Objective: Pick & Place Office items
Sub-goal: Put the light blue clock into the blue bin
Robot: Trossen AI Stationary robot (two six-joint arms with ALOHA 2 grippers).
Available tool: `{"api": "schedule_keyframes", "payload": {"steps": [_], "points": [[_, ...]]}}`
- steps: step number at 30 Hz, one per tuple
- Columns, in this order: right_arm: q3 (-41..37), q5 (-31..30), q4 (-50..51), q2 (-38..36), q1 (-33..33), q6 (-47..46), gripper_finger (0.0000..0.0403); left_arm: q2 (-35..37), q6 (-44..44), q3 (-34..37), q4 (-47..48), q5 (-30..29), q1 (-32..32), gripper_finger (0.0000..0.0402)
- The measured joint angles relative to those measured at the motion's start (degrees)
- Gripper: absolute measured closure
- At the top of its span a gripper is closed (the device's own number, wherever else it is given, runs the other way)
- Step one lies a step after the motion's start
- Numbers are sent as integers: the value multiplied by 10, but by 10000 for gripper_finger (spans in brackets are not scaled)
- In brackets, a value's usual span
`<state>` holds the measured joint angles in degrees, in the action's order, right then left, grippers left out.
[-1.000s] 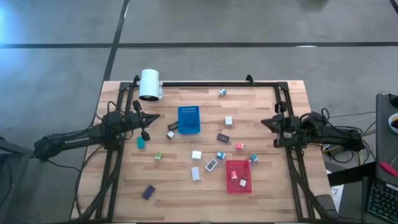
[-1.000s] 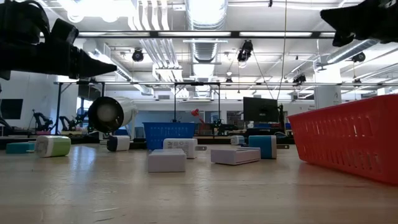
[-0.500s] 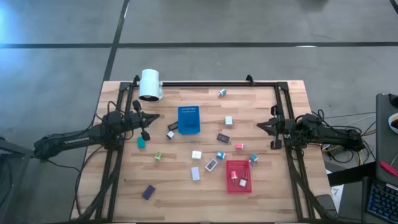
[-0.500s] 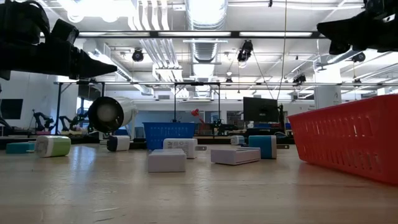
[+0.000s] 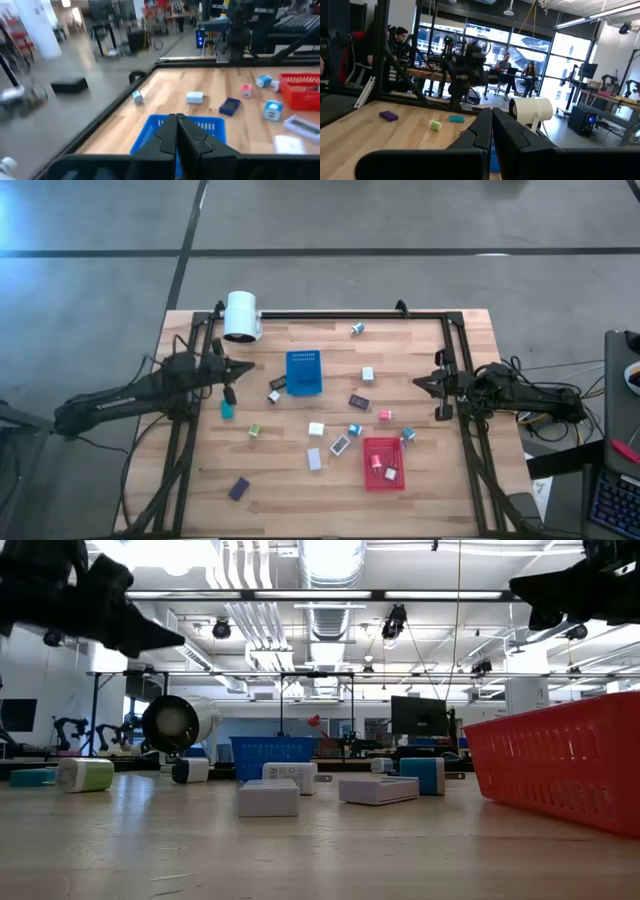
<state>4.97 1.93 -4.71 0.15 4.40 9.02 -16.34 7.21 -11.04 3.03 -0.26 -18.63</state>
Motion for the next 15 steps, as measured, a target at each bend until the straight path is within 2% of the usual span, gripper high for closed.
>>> {"api": "schedule_keyframes", "payload": {"steps": [8, 15], "points": [[0, -5, 2, 17, 0, -3, 394, -67, -63, -190, 169, -13, 1, 394], [0, -5, -1, 23, 0, 0, 394, -206, -60, -368, 454, -24, 1, 394]]}}
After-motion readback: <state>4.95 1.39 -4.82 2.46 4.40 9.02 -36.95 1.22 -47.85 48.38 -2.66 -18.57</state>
